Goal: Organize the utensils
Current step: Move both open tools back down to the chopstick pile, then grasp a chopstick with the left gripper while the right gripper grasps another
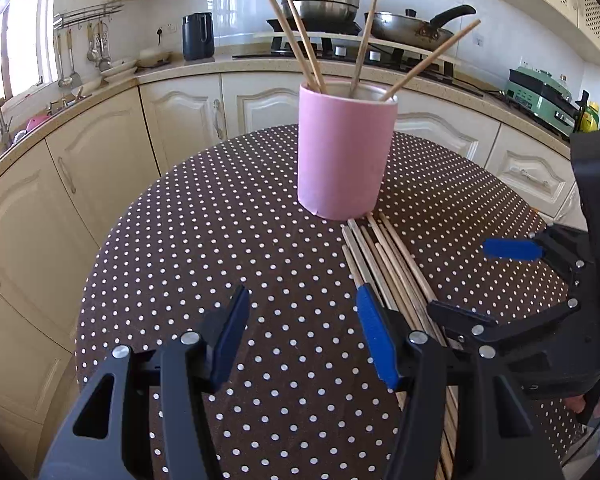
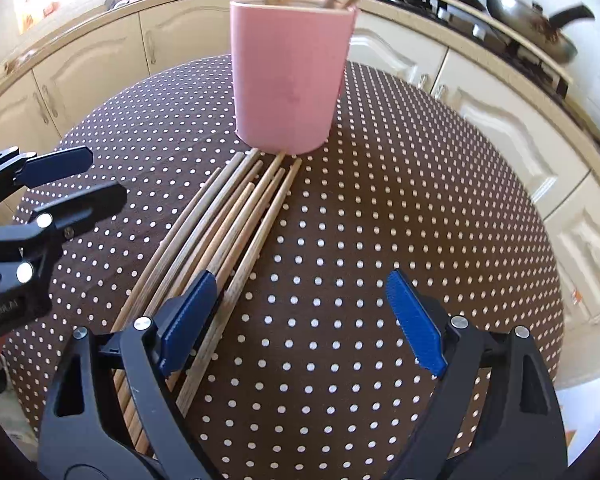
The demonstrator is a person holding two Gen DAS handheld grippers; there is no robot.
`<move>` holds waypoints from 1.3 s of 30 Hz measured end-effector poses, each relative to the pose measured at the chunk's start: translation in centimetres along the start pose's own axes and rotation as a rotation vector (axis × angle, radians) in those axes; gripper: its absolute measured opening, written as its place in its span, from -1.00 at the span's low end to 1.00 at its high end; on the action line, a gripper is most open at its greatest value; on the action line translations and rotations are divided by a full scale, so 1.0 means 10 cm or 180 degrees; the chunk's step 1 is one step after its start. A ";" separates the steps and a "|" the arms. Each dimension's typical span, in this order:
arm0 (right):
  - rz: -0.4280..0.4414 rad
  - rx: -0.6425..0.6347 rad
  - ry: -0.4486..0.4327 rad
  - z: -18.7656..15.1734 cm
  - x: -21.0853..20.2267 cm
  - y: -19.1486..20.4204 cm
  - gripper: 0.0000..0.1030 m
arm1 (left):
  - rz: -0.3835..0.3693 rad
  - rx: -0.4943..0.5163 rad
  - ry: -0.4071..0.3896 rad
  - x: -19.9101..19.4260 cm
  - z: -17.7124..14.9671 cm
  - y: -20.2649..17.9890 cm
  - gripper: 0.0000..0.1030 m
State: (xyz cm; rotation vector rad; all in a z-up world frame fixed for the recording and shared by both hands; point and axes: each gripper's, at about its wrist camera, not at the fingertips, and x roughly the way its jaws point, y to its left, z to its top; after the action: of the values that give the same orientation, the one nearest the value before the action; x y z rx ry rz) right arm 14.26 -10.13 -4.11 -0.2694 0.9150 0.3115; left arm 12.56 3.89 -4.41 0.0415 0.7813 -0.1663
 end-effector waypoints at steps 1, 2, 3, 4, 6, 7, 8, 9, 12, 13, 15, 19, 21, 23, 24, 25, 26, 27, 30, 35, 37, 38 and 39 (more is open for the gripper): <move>0.0038 -0.0002 -0.0002 0.01 0.00 0.00 0.46 | -0.0013 0.0001 0.0035 0.01 -0.01 -0.01 0.08; 0.0155 0.0022 0.0010 0.03 0.00 0.01 0.24 | -0.0037 0.0002 0.0066 0.01 -0.01 -0.01 0.08; 0.0270 0.0056 0.0035 0.04 0.00 -0.01 0.13 | -0.0054 0.0002 0.0092 0.02 -0.01 -0.02 0.08; 0.0345 0.0074 0.0054 0.05 0.01 -0.02 -0.18 | -0.0074 -0.0001 0.0129 0.03 -0.02 -0.03 0.08; 0.0427 0.0074 0.0090 0.08 0.03 -0.03 -0.33 | -0.0119 -0.0005 0.0189 0.05 -0.03 -0.04 0.08; 0.0419 0.0081 0.0099 0.08 0.05 -0.04 -0.35 | -0.0140 -0.0001 0.0219 0.07 -0.04 -0.05 0.08; 0.0368 0.0061 0.0095 0.08 0.06 -0.03 -0.39 | -0.0156 0.0008 0.0251 0.08 -0.04 -0.06 0.08; 0.0343 0.0043 0.0097 0.08 0.06 -0.02 -0.40 | -0.0164 0.0025 0.0275 0.10 -0.05 -0.08 0.08; 0.0342 0.0046 0.0114 0.08 0.07 -0.02 -0.41 | -0.0139 0.0085 0.0348 0.14 -0.07 -0.14 0.08; 0.0341 0.0039 0.0110 0.07 0.06 -0.02 -0.44 | -0.0133 0.0104 0.0370 0.16 -0.08 -0.15 0.08; 0.0330 0.0068 0.0102 0.02 0.03 -0.01 -0.55 | -0.0114 0.0122 0.0438 0.21 -0.08 -0.18 0.08; 0.0322 0.0056 0.0117 -0.05 -0.02 -0.02 -0.72 | -0.0060 0.0109 0.0532 0.28 -0.07 -0.18 0.09; 0.0310 -0.0017 0.0107 -0.06 -0.02 -0.04 -0.73 | -0.0082 0.0095 0.0561 0.31 -0.05 -0.18 0.09; 0.0318 -0.0065 0.0102 -0.10 -0.04 -0.03 -0.73 | -0.0065 0.0094 0.0578 0.34 -0.02 -0.18 0.11; 0.0332 -0.0070 0.0107 -0.12 -0.05 -0.03 -0.73 | -0.0064 0.0096 0.0598 0.35 -0.01 -0.19 0.11; 0.0360 -0.0051 0.0116 -0.13 -0.06 -0.06 -0.73 | -0.0056 0.0092 0.0626 0.37 0.01 -0.20 0.11; 0.0380 -0.0047 0.0119 -0.14 -0.07 -0.07 -0.73 | -0.0043 0.0089 0.0658 0.39 0.04 -0.21 0.12; 0.0388 -0.0049 0.0117 -0.15 -0.07 -0.07 -0.73 | -0.0029 0.0097 0.0683 0.43 0.07 -0.23 0.12; 0.0401 -0.0040 0.0097 -0.16 -0.08 -0.08 -0.72 | 0.0036 0.0075 0.0771 0.49 0.15 -0.28 0.13; 0.0480 0.0061 0.0109 -0.16 -0.07 -0.15 -0.72 | 0.0092 -0.0037 0.1030 0.60 0.30 -0.32 0.13; 0.0516 0.0092 0.0119 -0.16 -0.07 -0.19 -0.72 | 0.0131 -0.0019 0.1120 0.62 0.34 -0.33 0.14; 0.0533 0.0108 0.0127 -0.17 -0.08 -0.21 -0.72 | 0.0106 -0.0020 0.1201 0.64 0.36 -0.33 0.14; 0.0554 0.0120 0.0135 -0.18 -0.08 -0.23 -0.72 | 0.0115 -0.0003 0.1264 0.66 0.36 -0.32 0.14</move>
State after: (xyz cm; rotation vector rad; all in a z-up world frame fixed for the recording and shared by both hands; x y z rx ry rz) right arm 13.36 -12.97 -4.26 -0.1621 0.9874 0.4500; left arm 19.19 -0.50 -6.43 0.0893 1.1761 -0.1245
